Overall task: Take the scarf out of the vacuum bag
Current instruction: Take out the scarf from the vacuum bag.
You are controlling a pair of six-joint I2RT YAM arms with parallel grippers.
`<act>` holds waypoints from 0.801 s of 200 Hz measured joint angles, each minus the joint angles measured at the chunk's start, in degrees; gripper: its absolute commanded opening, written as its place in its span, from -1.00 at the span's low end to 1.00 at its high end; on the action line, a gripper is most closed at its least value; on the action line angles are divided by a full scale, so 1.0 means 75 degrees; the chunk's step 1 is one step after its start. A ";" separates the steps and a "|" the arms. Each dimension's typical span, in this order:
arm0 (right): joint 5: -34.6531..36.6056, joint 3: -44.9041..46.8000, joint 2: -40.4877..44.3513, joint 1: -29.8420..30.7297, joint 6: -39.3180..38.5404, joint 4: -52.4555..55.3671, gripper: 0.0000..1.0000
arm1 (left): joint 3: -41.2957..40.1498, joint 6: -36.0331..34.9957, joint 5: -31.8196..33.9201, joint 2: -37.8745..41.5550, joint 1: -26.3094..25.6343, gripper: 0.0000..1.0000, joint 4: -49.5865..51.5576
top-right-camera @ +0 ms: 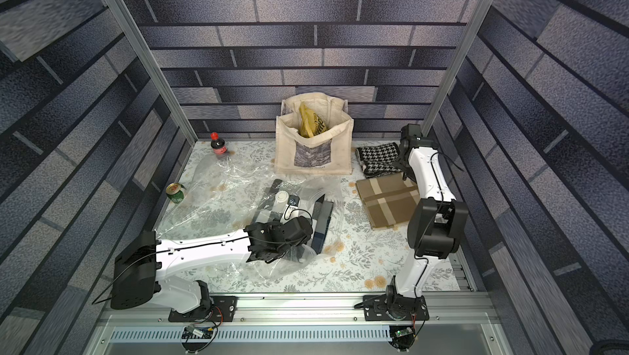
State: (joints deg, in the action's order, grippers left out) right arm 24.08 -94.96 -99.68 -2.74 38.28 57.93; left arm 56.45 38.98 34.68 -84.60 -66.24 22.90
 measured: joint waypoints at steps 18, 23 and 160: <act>-0.0154 0.0627 0.1029 0.0627 -0.0102 -0.0388 1.00 | 0.0000 0.0000 0.0009 0.0000 -0.0009 -1.00 0.0038; -0.0219 0.0851 0.1341 0.0769 -0.0119 -0.0539 1.00 | 0.0003 0.0003 0.0009 0.0000 -0.0009 -1.00 0.0047; -0.4771 0.5846 0.4730 0.3622 -0.1029 -0.3960 1.00 | 0.0353 0.0166 0.0236 -0.0291 -0.0172 -1.00 0.0411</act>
State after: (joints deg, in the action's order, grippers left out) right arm -11.70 -51.11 -64.20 24.43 30.57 28.23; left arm 59.09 40.23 36.45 -86.78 -67.53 25.98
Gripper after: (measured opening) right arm 0.999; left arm 0.041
